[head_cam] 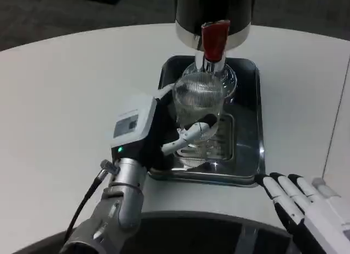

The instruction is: Grasp the cup under the faucet to collect the drink, then remove the cup.

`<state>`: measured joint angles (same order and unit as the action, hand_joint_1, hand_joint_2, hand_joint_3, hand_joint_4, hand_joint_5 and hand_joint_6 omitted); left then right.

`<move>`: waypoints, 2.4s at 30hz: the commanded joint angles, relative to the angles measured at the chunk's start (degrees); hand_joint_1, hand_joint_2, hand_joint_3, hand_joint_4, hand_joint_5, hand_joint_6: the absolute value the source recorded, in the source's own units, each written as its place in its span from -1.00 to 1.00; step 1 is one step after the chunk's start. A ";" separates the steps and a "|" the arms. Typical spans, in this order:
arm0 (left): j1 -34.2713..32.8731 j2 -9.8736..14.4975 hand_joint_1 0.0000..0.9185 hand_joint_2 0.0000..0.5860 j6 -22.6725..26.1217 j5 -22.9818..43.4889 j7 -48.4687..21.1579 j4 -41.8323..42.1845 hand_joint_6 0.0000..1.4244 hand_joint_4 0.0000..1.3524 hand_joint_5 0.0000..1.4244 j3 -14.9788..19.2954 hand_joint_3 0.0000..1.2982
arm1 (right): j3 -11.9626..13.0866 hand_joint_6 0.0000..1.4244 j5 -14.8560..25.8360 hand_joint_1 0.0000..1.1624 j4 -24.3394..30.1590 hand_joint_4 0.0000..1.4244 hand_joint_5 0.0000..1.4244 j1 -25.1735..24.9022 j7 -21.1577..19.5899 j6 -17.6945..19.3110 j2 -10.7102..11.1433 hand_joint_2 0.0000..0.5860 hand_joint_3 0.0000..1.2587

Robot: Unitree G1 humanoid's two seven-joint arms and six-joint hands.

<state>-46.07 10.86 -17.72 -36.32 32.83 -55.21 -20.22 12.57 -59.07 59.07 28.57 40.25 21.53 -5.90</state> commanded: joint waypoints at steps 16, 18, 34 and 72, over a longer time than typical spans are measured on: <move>2.60 -1.35 -0.82 -0.27 -0.57 1.09 -4.42 -1.34 0.09 -0.75 -0.26 -2.28 -0.68 | -0.45 -1.00 1.32 -0.26 0.93 -1.00 -1.00 0.34 -0.73 -1.78 -1.31 0.13 -1.00; 3.06 -0.78 -0.88 -0.41 -1.11 1.52 -4.90 -1.05 0.05 -0.79 -0.29 -2.19 -0.72 | -1.01 -1.00 1.01 -0.26 0.93 -1.00 -1.00 0.27 -0.76 -1.94 -1.34 0.13 -1.00; 4.79 0.55 -1.00 -0.98 -4.64 3.74 -7.19 -0.35 -0.07 -0.94 -0.41 -1.61 -0.89 | -1.79 -1.00 0.63 -0.22 0.93 -1.00 -1.00 0.98 -1.56 -1.97 -1.53 0.14 -1.00; 22.83 13.19 -1.00 -0.83 -8.09 27.66 -36.72 38.64 -0.95 -1.00 -0.96 16.28 -1.00 | -7.02 -1.00 -4.16 -0.20 0.93 -1.00 -1.00 -1.30 -0.60 -8.19 1.74 0.14 -1.00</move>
<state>-23.98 22.94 -25.35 -11.54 0.27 -17.86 -5.01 6.12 -62.68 59.08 27.23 39.58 14.19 -4.47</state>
